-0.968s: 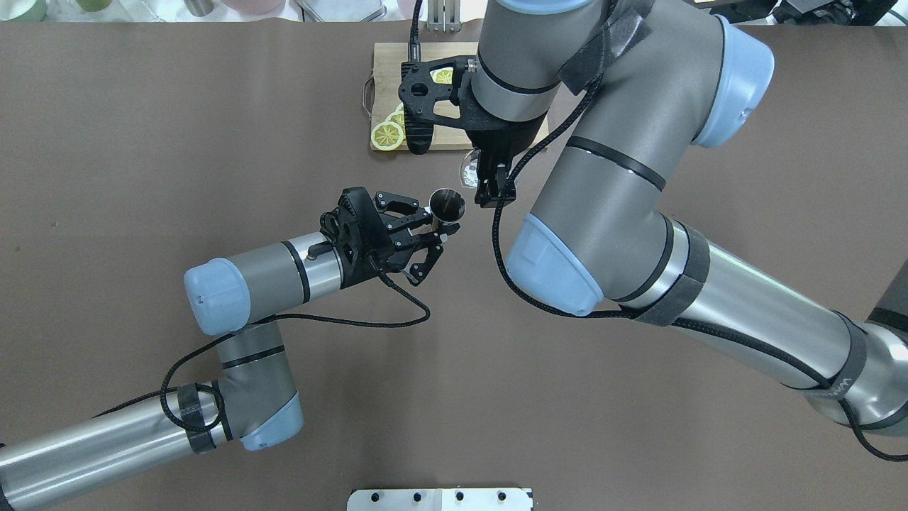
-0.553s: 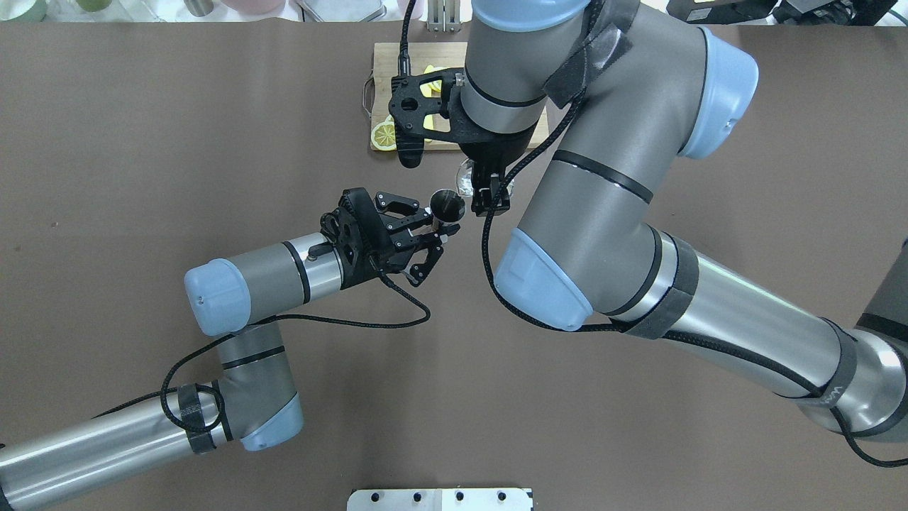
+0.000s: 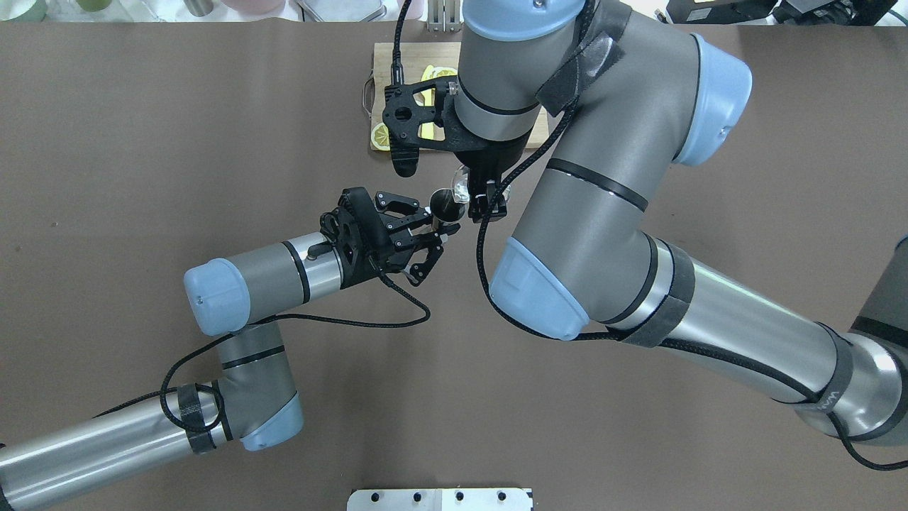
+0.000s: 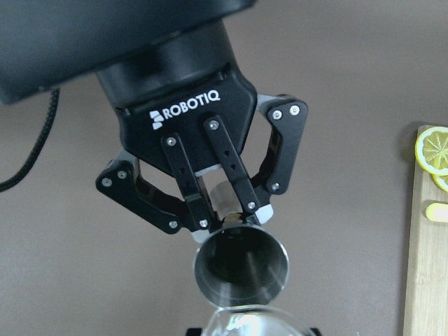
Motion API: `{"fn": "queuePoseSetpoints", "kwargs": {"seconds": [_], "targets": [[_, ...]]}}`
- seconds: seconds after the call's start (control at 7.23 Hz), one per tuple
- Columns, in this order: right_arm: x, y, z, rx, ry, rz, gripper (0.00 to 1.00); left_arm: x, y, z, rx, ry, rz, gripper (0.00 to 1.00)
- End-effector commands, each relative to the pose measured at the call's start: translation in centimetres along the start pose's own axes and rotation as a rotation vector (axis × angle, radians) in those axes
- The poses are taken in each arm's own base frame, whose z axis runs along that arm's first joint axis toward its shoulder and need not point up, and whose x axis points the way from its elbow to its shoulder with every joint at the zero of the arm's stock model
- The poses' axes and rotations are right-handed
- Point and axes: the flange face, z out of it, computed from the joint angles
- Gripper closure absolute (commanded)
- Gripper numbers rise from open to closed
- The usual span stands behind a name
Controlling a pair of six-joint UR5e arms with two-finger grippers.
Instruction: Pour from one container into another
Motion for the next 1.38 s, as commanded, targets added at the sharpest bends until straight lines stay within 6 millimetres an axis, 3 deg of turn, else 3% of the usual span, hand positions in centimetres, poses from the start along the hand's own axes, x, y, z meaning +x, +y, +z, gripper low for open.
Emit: {"fn": "queuePoseSetpoints", "kwargs": {"seconds": [0.0, 1.24], "targets": [[-0.1, -0.06, -0.03, 0.001, 0.0, -0.01, 1.0, -0.01, -0.01, 0.0, 0.0, 0.0, 0.0, 1.0], [-0.63, -0.63, 0.0, -0.037, -0.027, -0.052, 1.0, -0.07, 0.24, -0.07, -0.004, -0.001, 0.0, 1.0]]}}
